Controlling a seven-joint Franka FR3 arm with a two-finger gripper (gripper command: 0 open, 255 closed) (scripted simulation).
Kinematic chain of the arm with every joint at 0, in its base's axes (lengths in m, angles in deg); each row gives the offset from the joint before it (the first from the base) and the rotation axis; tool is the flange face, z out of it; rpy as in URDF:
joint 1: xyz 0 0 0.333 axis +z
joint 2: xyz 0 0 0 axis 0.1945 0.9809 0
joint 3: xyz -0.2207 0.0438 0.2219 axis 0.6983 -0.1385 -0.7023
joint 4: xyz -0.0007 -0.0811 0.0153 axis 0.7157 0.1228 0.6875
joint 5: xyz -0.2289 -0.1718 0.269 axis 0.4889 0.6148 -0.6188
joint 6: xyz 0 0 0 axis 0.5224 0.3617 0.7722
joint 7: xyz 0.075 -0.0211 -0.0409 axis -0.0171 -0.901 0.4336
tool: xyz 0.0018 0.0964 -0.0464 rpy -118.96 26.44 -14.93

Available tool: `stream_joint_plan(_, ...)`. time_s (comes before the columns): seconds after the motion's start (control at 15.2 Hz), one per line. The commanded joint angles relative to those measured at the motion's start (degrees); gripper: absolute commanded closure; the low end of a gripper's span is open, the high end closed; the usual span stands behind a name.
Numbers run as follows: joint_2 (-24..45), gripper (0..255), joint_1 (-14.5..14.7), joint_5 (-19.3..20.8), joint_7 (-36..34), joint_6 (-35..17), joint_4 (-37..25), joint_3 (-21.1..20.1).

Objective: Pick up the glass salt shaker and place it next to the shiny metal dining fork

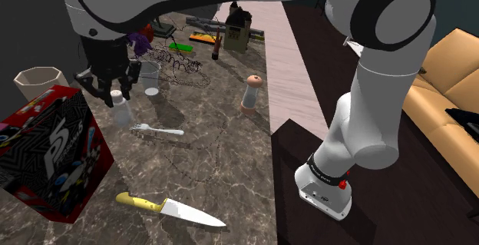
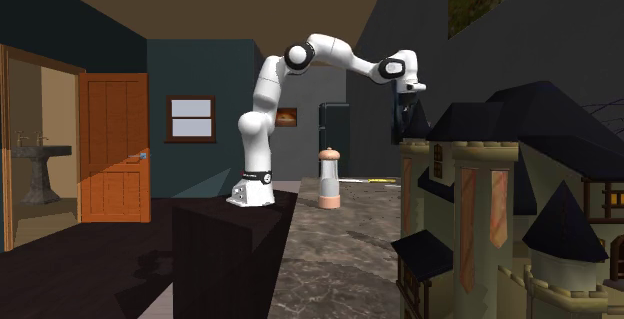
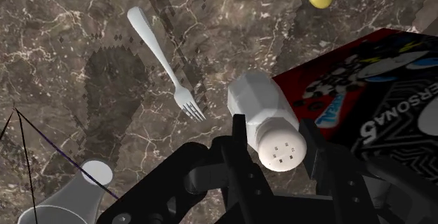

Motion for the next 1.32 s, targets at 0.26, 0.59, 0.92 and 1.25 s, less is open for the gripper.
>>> stream_joint_plan(0.26, 0.8, 255, 0.0, 0.1, 0.1, -4.3, 3.5, 0.1)
stream_joint_plan(0.59, 1.7, 255, 0.0, 0.3, 0.1, -7.8, 6.1, 0.2)
stream_joint_plan(0.92, 3.0, 255, 0.1, 0.5, 0.2, -11.2, 8.2, 0.2)
stream_joint_plan(1.25, 4.5, 255, 0.1, 0.7, 0.1, -14.5, 10.0, 0.4)
